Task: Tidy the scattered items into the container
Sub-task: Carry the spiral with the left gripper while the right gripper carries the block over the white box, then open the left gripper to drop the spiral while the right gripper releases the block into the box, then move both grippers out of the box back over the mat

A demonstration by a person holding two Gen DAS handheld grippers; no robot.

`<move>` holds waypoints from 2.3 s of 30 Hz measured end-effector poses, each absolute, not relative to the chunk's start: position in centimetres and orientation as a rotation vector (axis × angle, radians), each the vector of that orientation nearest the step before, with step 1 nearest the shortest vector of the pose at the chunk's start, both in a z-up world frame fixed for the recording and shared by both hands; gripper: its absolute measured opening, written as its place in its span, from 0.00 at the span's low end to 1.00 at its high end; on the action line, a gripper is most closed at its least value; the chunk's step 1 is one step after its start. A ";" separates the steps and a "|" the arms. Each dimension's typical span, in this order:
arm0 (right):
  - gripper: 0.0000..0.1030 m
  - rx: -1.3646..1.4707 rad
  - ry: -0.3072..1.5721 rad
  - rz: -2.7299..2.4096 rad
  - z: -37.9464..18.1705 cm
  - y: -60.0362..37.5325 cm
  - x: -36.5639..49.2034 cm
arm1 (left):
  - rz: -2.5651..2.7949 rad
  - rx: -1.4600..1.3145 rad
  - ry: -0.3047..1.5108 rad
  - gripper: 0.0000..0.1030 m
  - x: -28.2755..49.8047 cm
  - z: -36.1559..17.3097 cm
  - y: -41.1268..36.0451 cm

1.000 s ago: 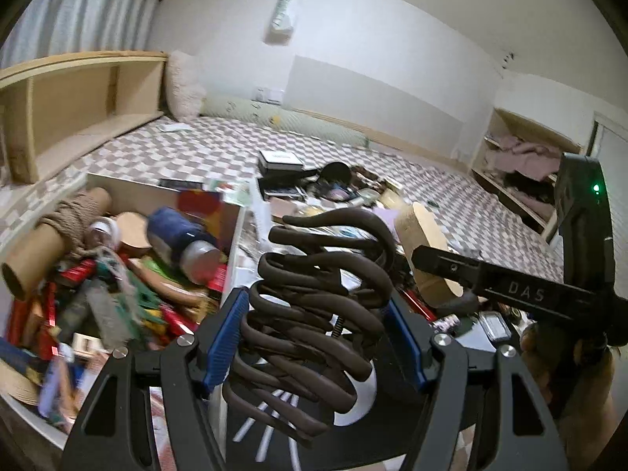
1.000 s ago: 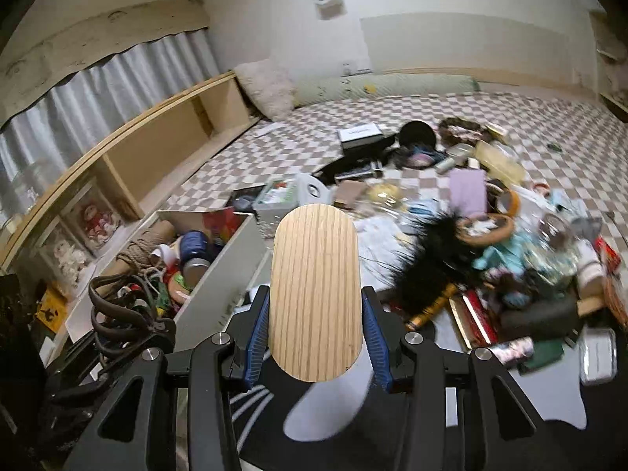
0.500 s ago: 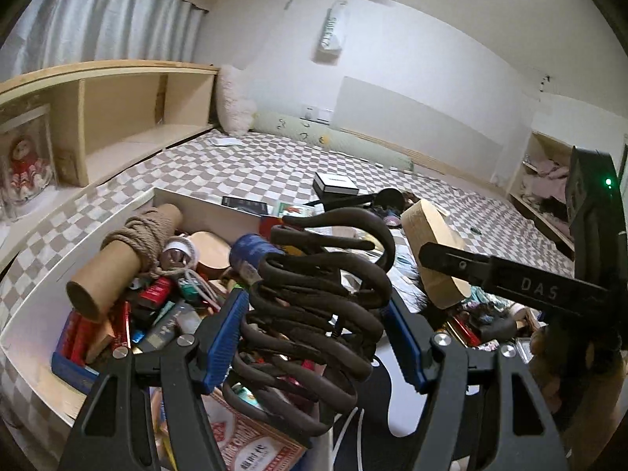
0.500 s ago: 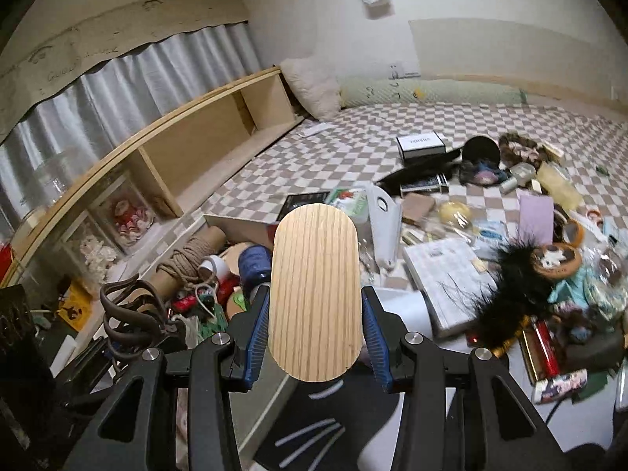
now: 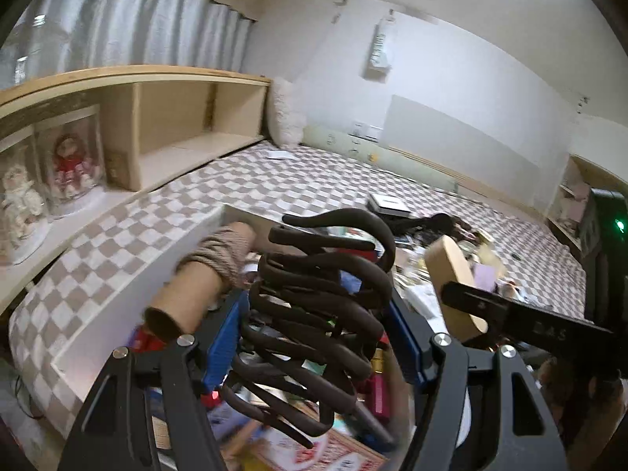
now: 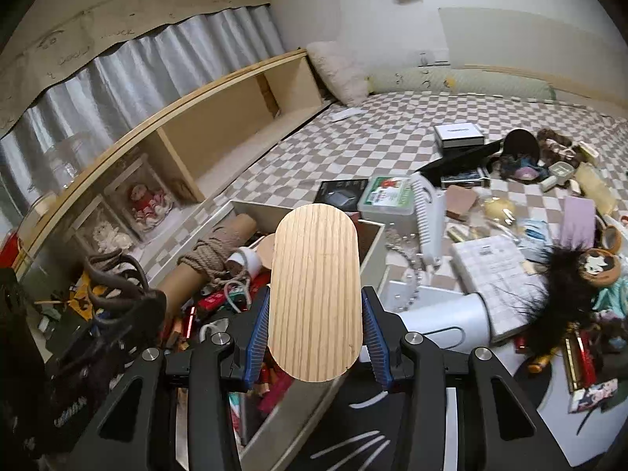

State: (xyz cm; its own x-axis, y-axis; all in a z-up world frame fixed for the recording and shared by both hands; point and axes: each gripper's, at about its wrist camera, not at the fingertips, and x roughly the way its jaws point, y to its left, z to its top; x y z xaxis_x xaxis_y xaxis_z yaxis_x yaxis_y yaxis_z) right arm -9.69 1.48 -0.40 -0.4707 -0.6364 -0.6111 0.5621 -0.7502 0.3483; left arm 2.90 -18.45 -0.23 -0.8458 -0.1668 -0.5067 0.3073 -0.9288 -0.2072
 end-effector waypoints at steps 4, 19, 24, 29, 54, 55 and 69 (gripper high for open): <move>0.44 0.981 -0.106 -2.192 -0.7 0.3 -9.5 | -2.713 0.719 0.439 0.67 3.5 -0.5 -20.0; 0.44 1.004 -0.028 -2.140 -1.8 -3.2 -9.2 | -2.652 0.768 0.403 0.67 3.1 -1.5 -20.5; 0.44 1.024 -0.022 -2.134 -2.3 -3.8 -9.4 | -2.622 0.789 0.382 0.67 2.9 -2.0 -20.7; 0.44 1.038 -0.009 -2.126 -2.9 -4.3 -9.4 | -2.605 0.792 0.364 0.67 2.8 -2.3 -20.9; 0.87 0.978 -0.087 -2.191 -1.8 -2.7 -9.9 | -2.496 0.807 0.316 0.87 2.4 -3.3 -21.6; 0.87 0.979 -0.099 -2.194 -1.8 -2.5 -10.0 | -2.494 0.806 0.315 0.88 2.4 -3.4 -21.6; 0.87 0.984 -0.187 -2.225 -1.1 0.9 -10.0 | -2.510 0.774 0.288 0.92 2.5 -2.6 -20.6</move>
State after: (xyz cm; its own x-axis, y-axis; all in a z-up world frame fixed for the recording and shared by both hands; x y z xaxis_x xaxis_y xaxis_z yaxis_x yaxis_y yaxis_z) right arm -10.04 0.90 -1.07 -0.4773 -0.6427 -0.5993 0.5334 -0.7538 0.3837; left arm 2.48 -20.59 -2.59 -0.7169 -0.3949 -0.5745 0.5147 -0.8557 -0.0541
